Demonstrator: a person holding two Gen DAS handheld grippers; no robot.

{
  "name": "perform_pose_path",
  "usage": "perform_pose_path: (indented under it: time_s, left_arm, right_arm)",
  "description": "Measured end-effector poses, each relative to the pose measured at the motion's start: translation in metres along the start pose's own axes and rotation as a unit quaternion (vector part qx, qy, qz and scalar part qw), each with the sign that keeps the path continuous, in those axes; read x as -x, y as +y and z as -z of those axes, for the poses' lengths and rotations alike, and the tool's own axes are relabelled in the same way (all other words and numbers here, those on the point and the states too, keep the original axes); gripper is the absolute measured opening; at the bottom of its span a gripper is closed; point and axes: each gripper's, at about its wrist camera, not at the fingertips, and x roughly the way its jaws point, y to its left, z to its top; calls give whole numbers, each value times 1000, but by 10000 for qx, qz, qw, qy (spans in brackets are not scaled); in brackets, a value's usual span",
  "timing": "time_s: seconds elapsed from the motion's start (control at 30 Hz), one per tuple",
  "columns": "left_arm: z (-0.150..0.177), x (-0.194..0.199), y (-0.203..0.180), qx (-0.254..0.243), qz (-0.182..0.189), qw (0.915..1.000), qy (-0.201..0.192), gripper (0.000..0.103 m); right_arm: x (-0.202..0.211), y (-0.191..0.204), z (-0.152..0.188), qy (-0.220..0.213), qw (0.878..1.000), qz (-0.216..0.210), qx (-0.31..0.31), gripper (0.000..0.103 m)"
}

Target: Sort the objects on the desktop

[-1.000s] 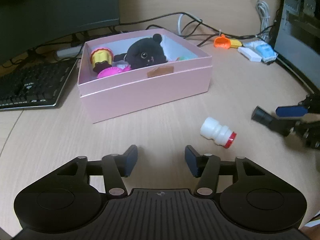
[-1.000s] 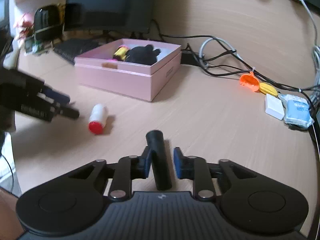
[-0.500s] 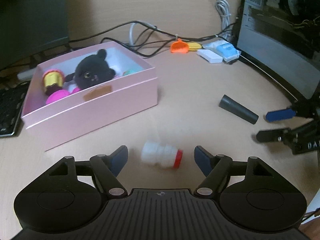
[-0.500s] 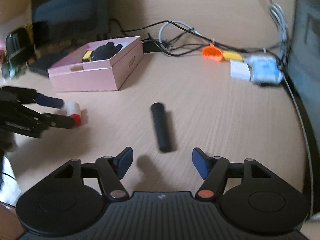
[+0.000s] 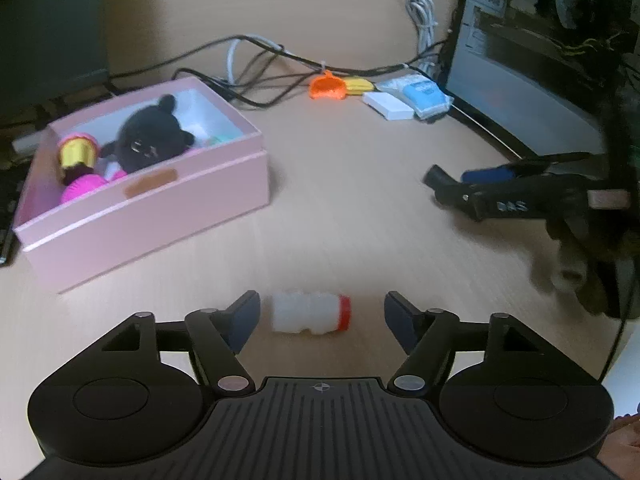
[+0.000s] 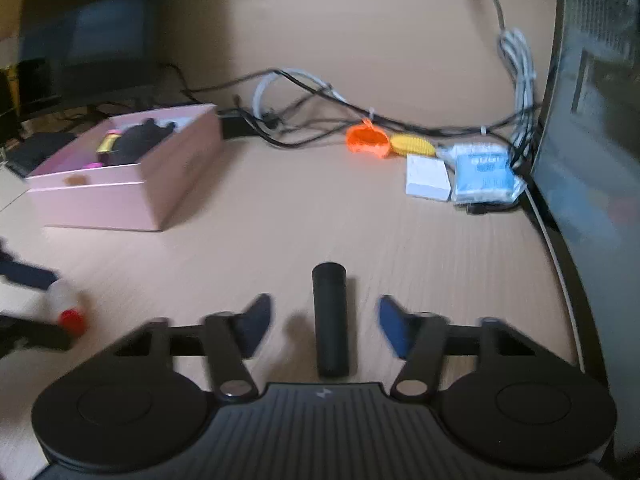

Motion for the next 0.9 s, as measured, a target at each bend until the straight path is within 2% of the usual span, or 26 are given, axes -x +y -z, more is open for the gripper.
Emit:
perform_pose_path:
  time_s: [0.07, 0.17, 0.23, 0.33, 0.4, 0.47, 0.7, 0.9]
  left_arm:
    - [0, 8, 4, 59, -73, 9999, -55, 81]
    - [4, 17, 11, 181, -166, 9997, -71, 83]
    - [7, 16, 14, 224, -206, 9995, -15, 84]
    - [9, 14, 16, 270, -242, 9993, 74, 84]
    - [9, 13, 16, 286, -224, 9993, 84, 84]
    - [8, 12, 14, 262, -193, 9994, 63, 85]
    - [6, 9, 6, 186, -54, 9998, 32, 90]
    - [3, -1, -1, 118, 16, 9999, 46, 91]
  right_arm:
    - [-7, -5, -3, 109, 9999, 27, -80, 22]
    - [-2, 4, -4, 103, 9994, -309, 127, 19]
    - [8, 26, -1, 55, 9955, -623, 716, 19]
    - [24, 65, 11, 6, 9746, -1139, 1930, 19]
    - [30, 77, 17, 47, 9644, -1315, 2295, 19]
    - [35, 80, 21, 40, 9630, -1296, 2362, 19]
    - [43, 58, 35, 222, 9743, -934, 2039, 27]
    - [44, 44, 36, 47, 9798, -768, 1844, 27]
